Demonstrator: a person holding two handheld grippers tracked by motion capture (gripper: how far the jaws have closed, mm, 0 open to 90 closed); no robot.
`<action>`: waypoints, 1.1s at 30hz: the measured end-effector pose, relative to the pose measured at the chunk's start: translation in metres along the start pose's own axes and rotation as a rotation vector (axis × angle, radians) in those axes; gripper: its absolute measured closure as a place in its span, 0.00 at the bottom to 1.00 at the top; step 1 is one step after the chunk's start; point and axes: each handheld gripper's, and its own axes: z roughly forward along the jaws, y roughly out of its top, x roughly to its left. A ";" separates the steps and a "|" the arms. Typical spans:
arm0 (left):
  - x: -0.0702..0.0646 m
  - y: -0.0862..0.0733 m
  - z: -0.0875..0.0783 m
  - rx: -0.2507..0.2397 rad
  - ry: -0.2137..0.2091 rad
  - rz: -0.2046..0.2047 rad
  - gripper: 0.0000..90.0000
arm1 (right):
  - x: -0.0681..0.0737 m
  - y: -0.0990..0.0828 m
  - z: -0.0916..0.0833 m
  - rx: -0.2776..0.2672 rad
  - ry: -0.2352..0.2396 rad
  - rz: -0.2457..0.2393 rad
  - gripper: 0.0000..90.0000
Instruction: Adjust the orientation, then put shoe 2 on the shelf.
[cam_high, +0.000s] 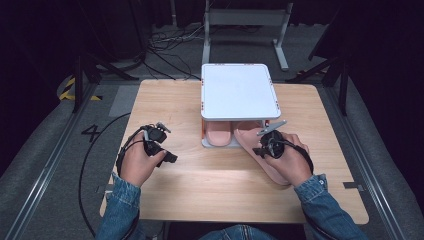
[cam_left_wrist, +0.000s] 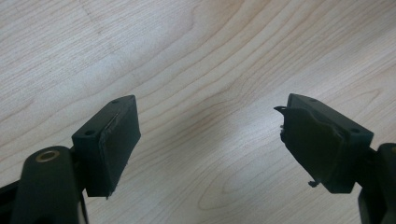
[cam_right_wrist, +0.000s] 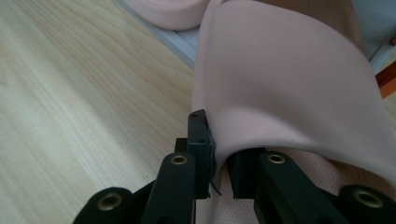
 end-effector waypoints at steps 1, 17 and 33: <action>0.000 0.000 0.000 0.001 -0.002 0.001 0.22 | 0.001 0.000 0.003 0.007 -0.004 0.002 0.91; -0.005 0.017 0.004 -0.003 -0.028 0.033 0.22 | -0.006 -0.022 -0.048 -0.073 -0.008 0.044 0.56; -0.010 0.029 0.009 0.000 -0.037 0.057 0.22 | -0.067 -0.098 -0.053 0.147 -0.115 0.263 0.59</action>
